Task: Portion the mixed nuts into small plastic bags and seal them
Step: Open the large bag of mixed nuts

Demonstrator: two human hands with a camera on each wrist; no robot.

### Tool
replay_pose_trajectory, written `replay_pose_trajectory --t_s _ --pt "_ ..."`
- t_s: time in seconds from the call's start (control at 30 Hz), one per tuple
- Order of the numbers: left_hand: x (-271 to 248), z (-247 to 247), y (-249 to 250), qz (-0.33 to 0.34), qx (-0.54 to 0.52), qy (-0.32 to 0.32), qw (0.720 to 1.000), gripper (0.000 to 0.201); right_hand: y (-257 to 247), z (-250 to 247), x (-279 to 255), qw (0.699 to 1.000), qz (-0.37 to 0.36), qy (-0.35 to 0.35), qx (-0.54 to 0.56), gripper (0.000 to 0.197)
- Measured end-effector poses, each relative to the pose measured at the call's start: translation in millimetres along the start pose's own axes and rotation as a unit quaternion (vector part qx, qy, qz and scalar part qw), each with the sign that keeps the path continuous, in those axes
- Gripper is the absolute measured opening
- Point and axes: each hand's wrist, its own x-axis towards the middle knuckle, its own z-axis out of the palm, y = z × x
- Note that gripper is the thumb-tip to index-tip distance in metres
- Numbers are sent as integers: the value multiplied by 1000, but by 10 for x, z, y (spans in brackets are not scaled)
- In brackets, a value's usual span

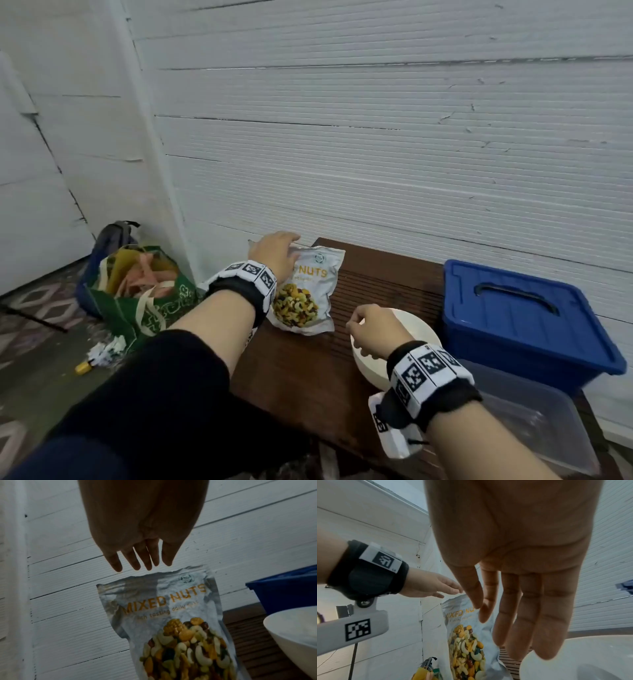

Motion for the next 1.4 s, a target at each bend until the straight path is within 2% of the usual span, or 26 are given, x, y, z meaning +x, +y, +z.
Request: replay_pose_trajectory --t_s 0.1,0.27,0.47,0.63,0.83,0.97,1.03,1.13,1.23,1.3,1.4 --pt "60 10 -5 -15 43 -11 999 37 -90 42 137 1000 -4 15 0 22" --pt "-22 62 -36 -11 51 67 996 15 -315 59 182 999 -30 43 5 20" --pt "-186 60 16 22 33 83 996 13 -569 143 186 990 -39 101 91 24" --pt "-349 1 36 20 31 83 996 16 -674 200 156 980 -53 132 141 27" --pt "-569 -108 169 31 43 57 997 22 -680 311 112 957 -34 179 225 30" --pt "-687 -158 257 20 -8 1 1000 19 -621 290 61 929 16 201 309 32" --pt "-706 -179 267 5 -40 -40 998 20 -606 267 10 916 34 198 348 31" --pt "-678 -229 230 1 -99 -101 990 36 -583 285 -5 908 35 189 371 28" --pt "-667 -261 177 -8 -148 -130 980 25 -571 308 35 882 53 161 440 25" --pt "-668 -244 151 -19 -186 -134 973 17 -562 315 52 857 59 137 493 15" --pt "-675 -230 141 -37 -260 -153 953 16 -533 322 50 829 67 110 545 11"
